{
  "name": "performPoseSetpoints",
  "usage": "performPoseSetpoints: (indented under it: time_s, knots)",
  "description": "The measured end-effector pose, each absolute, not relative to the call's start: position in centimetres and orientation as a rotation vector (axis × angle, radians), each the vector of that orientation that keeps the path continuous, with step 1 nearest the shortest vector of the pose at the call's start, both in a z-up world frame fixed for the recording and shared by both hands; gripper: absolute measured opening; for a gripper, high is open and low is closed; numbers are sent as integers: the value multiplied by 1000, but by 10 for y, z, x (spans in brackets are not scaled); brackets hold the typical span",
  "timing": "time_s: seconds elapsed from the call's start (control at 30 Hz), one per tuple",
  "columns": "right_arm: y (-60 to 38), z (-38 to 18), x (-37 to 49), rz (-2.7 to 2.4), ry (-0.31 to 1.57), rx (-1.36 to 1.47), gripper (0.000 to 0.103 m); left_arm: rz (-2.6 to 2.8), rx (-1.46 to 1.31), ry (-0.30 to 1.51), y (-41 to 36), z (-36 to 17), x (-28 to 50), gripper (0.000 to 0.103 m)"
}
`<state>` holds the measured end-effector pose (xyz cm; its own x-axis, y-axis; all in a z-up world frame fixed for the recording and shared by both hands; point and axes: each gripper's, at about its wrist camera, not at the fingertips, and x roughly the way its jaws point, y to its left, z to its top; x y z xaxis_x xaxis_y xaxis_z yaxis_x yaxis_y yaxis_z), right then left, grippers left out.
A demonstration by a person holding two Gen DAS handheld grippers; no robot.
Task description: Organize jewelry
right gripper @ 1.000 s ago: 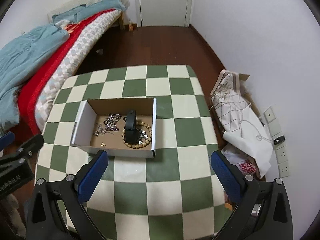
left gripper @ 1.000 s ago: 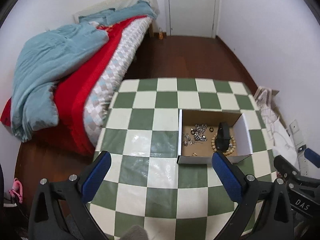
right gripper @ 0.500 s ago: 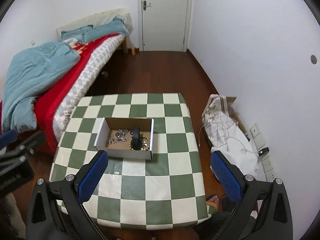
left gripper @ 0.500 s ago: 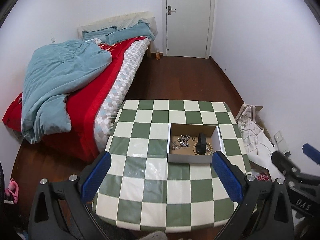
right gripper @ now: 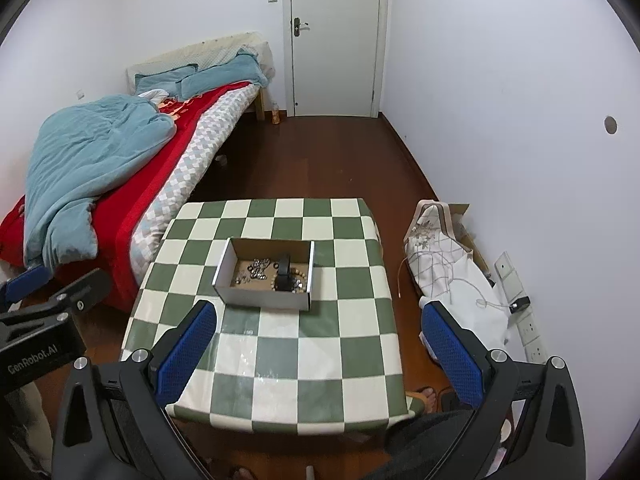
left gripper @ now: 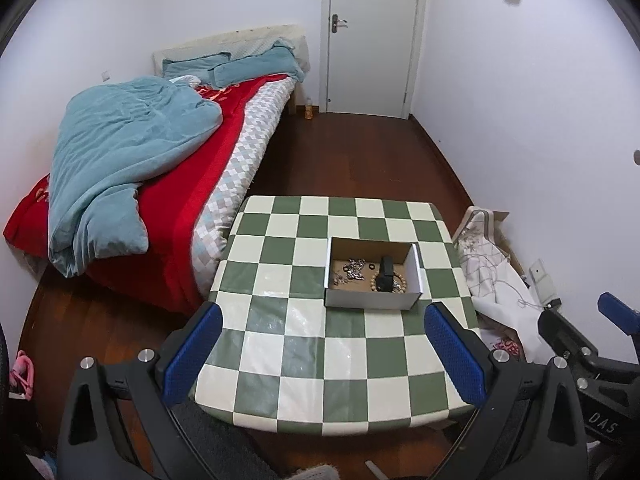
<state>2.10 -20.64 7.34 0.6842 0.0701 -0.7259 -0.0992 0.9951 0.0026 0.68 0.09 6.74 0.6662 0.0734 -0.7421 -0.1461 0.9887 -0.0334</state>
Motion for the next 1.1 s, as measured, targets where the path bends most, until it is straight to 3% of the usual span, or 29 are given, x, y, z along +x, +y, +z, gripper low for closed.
performPoseSetpoints:
  time_s: [0.4, 1.1]
  knots:
    - [-206, 83, 13, 88, 801, -52, 103, 138, -69, 832, -4, 73, 7, 103]
    - [-194, 53, 109, 14, 844, -81, 103, 225, -70, 861, 11, 58, 77, 103]
